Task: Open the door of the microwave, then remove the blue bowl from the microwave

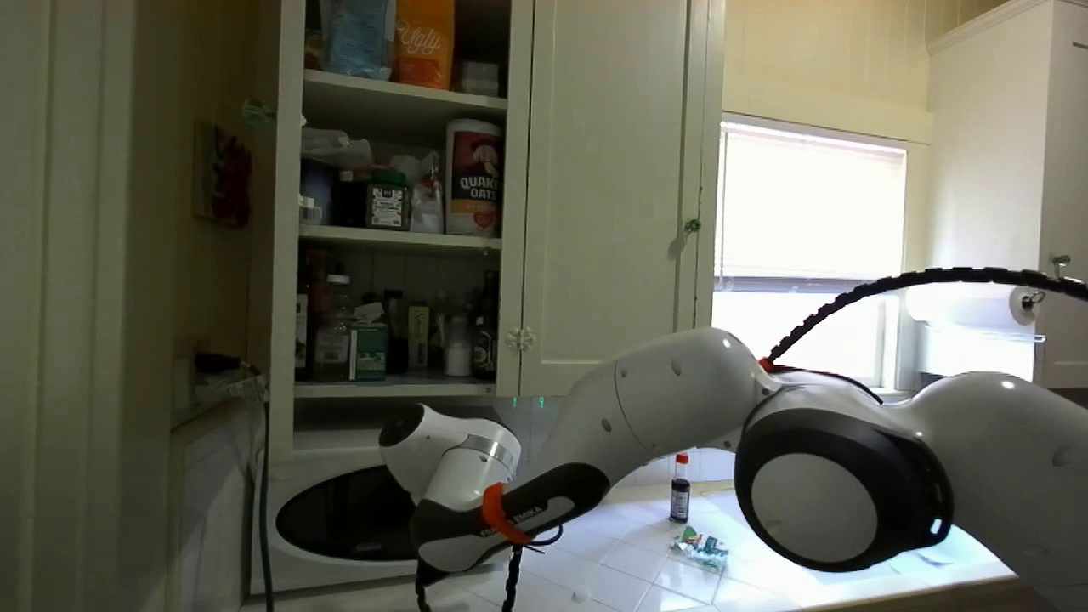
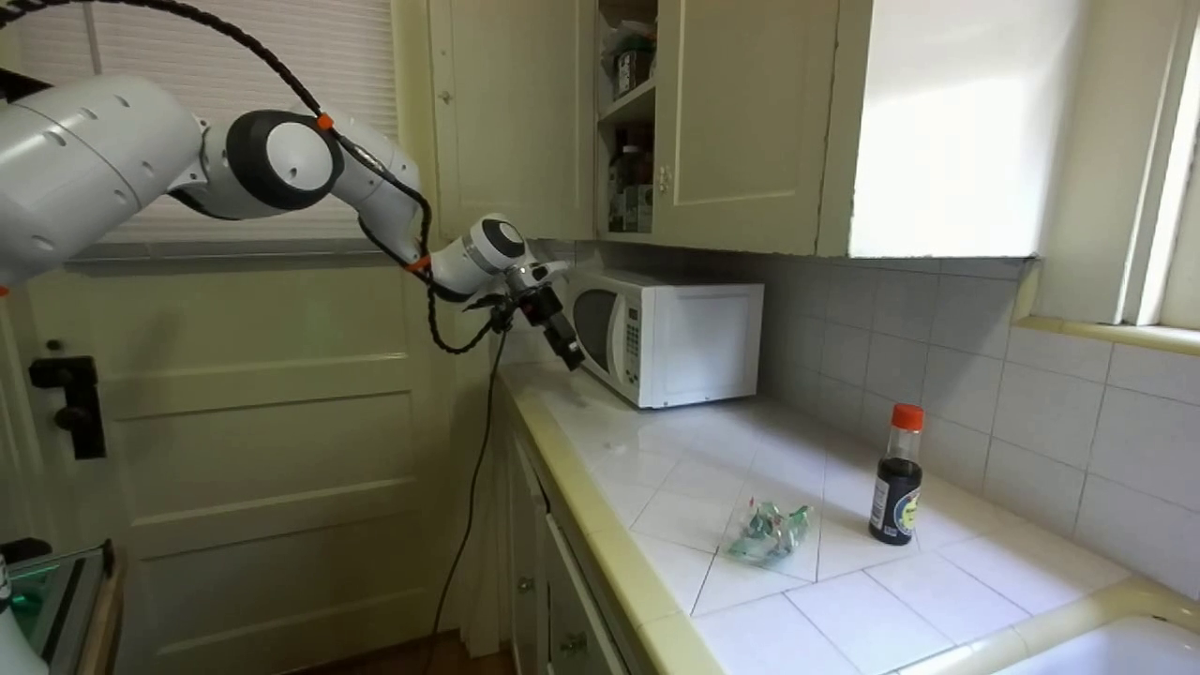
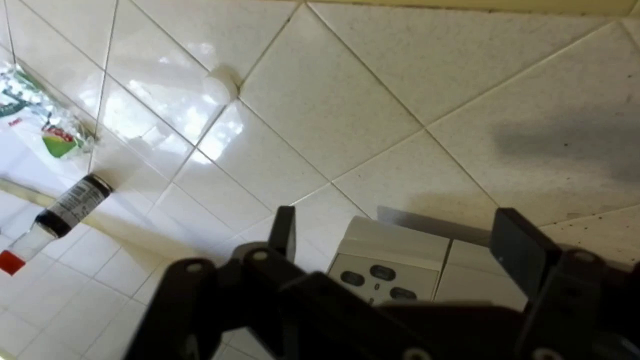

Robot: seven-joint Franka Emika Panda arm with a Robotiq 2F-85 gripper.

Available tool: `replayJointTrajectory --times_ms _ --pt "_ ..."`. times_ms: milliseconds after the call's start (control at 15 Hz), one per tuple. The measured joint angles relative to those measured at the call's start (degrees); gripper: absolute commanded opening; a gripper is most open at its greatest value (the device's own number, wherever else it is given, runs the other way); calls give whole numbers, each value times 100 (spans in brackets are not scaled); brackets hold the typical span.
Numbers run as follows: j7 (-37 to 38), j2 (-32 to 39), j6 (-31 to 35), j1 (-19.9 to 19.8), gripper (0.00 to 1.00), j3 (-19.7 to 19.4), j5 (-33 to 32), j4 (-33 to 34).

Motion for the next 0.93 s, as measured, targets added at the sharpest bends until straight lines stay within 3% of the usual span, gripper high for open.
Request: replayJointTrajectory --times_ms 200,467,933 --pt "-70 400 22 128 100 -62 -444 443" --pt "-130 638 22 220 100 -80 -499 742" --pt "844 637 435 370 100 -513 -940 796"
